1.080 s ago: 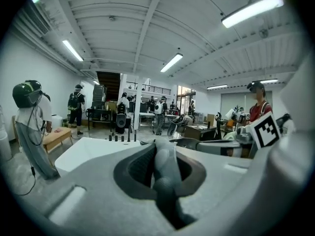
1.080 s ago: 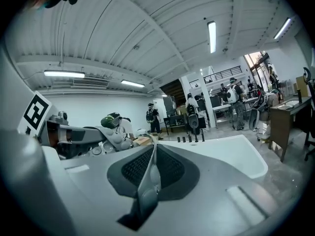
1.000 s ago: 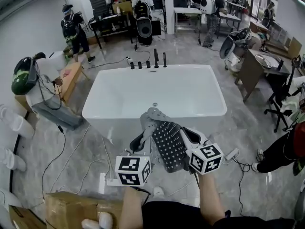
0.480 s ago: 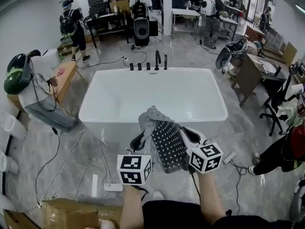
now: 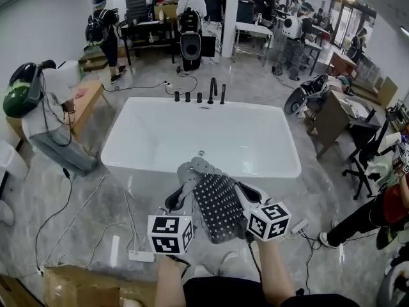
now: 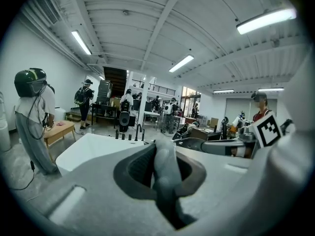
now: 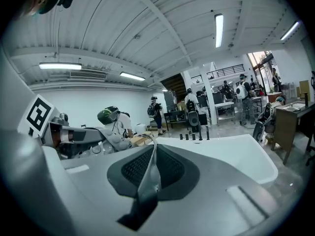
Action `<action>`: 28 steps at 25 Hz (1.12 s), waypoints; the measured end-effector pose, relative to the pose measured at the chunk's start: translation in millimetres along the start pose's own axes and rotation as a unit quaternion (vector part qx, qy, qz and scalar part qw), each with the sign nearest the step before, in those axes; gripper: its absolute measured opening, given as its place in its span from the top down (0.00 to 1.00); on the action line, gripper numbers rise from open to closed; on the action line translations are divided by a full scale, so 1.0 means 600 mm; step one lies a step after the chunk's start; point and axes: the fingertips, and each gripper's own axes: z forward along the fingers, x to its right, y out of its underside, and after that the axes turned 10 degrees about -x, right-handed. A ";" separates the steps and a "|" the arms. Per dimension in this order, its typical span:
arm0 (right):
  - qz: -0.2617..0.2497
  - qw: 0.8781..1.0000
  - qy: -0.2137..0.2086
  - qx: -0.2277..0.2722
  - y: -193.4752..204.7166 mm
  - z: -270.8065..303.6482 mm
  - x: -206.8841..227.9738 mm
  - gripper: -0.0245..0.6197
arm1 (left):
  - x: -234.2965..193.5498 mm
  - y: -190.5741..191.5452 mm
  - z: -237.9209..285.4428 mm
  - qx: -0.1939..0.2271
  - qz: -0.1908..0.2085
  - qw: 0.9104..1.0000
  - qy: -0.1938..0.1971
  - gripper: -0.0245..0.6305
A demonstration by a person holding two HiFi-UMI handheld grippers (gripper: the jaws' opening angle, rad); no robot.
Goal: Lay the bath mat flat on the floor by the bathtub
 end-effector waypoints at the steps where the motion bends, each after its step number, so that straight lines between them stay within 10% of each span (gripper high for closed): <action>1: 0.001 1.000 -0.004 0.001 -0.002 0.004 0.003 0.93 | 0.002 -0.003 0.003 0.000 0.001 1.000 -0.002 0.93; 28: 0.056 0.998 -0.021 -0.018 -0.015 0.030 0.251 0.93 | 0.095 -0.036 0.213 -0.062 -0.020 0.998 -0.009 0.93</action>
